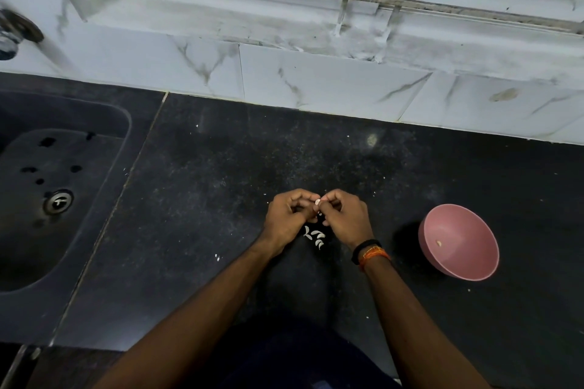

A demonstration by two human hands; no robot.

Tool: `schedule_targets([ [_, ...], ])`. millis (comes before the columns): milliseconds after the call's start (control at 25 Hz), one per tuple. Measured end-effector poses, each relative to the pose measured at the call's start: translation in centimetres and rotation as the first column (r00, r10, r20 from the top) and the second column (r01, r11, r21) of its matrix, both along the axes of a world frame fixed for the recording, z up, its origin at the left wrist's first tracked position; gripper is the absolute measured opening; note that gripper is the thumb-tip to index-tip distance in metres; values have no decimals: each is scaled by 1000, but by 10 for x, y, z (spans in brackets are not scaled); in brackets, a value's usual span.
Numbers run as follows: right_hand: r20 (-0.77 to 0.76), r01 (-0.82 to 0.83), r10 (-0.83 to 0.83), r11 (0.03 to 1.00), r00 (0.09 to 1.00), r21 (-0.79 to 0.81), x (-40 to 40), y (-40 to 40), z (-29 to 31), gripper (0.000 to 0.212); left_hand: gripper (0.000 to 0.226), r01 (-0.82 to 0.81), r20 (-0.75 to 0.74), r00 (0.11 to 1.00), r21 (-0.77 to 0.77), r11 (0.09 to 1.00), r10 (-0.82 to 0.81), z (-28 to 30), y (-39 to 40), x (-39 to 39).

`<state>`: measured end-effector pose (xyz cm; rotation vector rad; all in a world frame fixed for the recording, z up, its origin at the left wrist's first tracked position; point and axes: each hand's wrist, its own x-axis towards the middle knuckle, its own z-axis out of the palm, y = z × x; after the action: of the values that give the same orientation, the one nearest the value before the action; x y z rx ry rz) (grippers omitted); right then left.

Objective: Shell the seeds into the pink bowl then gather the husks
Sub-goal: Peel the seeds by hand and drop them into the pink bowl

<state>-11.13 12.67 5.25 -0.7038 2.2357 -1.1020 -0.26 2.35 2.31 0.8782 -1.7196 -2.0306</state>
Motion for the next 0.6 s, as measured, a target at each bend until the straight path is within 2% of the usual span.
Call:
schedule_targets([
  [280, -31, -18, 19, 999, 999, 34, 0, -1, 1, 10, 19, -12, 59, 998, -140, 990, 21, -1, -1, -2],
  [440, 28, 40, -40, 999, 999, 8, 1, -5, 5, 11, 12, -89, 16, 996, -3, 996, 89, 0, 2, -1],
  [600, -51, 109, -106, 992, 993, 60, 0, 1, -1, 14, 14, -143, -14, 989, 122, 982, 146, 3, -1, 0],
])
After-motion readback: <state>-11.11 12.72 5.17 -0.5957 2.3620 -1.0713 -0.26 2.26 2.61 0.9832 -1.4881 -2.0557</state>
